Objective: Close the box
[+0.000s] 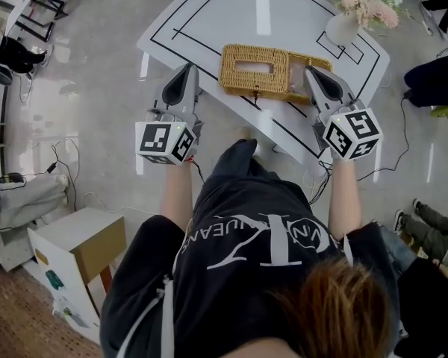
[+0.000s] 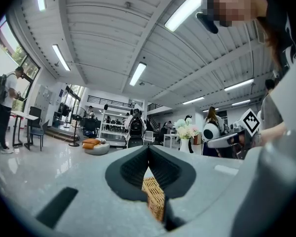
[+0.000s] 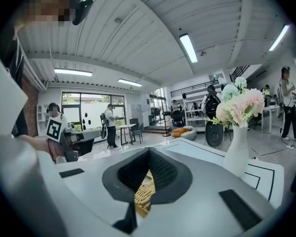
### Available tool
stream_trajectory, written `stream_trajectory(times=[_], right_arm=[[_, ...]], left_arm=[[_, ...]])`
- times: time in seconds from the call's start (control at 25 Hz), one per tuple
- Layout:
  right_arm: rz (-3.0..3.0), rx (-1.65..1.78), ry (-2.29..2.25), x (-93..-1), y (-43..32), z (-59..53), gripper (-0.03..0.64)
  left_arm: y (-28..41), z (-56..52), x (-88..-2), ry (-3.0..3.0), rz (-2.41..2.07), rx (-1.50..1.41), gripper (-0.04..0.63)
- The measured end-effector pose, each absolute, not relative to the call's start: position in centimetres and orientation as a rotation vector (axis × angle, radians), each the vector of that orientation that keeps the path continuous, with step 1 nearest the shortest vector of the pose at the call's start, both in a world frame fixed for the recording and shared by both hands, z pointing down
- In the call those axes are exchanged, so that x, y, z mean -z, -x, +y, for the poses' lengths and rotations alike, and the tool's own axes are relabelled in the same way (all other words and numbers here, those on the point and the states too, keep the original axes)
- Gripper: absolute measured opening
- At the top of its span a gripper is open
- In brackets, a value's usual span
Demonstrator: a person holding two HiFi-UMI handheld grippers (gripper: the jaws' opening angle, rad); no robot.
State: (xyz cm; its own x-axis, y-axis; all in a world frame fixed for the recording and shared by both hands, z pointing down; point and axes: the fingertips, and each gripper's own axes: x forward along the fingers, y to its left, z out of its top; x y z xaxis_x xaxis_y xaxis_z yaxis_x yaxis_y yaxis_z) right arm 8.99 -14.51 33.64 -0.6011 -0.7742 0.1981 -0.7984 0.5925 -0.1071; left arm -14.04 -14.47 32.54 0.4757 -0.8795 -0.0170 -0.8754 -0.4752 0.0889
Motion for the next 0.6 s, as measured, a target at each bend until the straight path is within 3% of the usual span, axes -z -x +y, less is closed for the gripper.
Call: stream_trajectory(times=[0.6], right_arm=[[-2.74, -0.101, -1.514, -29.7, -11.1, -15.5, -0.002]], left_arm=[[14.3, -15.1, -30.2, -2.658, -1.615, 0.141, 0.009]])
